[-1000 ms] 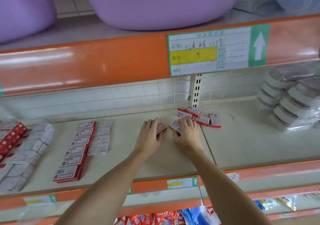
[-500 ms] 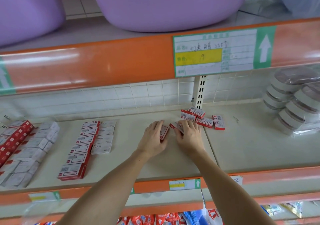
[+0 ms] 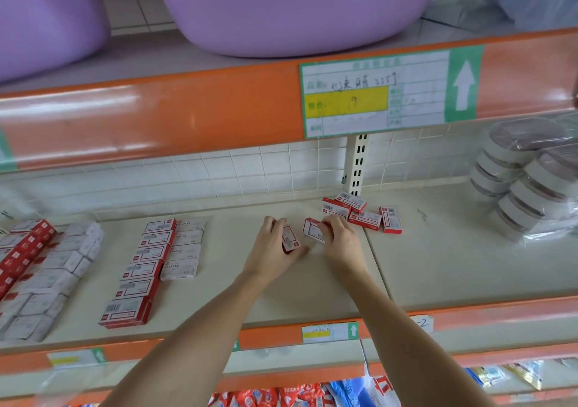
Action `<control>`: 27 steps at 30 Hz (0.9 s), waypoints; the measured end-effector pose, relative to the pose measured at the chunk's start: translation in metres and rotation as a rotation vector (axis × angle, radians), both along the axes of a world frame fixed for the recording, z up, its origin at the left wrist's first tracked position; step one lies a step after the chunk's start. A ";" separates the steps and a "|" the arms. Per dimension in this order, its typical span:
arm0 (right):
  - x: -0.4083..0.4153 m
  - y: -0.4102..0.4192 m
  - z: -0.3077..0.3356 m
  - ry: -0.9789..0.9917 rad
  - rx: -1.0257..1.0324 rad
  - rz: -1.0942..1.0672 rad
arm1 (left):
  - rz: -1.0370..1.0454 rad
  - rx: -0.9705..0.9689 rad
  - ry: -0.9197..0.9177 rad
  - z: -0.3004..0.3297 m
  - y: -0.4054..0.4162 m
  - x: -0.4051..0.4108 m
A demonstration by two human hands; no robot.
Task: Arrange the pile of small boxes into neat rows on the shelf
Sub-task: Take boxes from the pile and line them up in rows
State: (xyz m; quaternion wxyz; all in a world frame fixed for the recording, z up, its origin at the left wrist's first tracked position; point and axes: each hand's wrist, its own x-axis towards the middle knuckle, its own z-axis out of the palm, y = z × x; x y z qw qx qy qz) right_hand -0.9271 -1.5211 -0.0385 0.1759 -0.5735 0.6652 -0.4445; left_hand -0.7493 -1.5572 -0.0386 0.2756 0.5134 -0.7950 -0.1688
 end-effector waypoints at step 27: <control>0.001 0.001 -0.003 0.150 0.088 -0.003 | 0.008 -0.020 0.020 -0.001 -0.004 0.002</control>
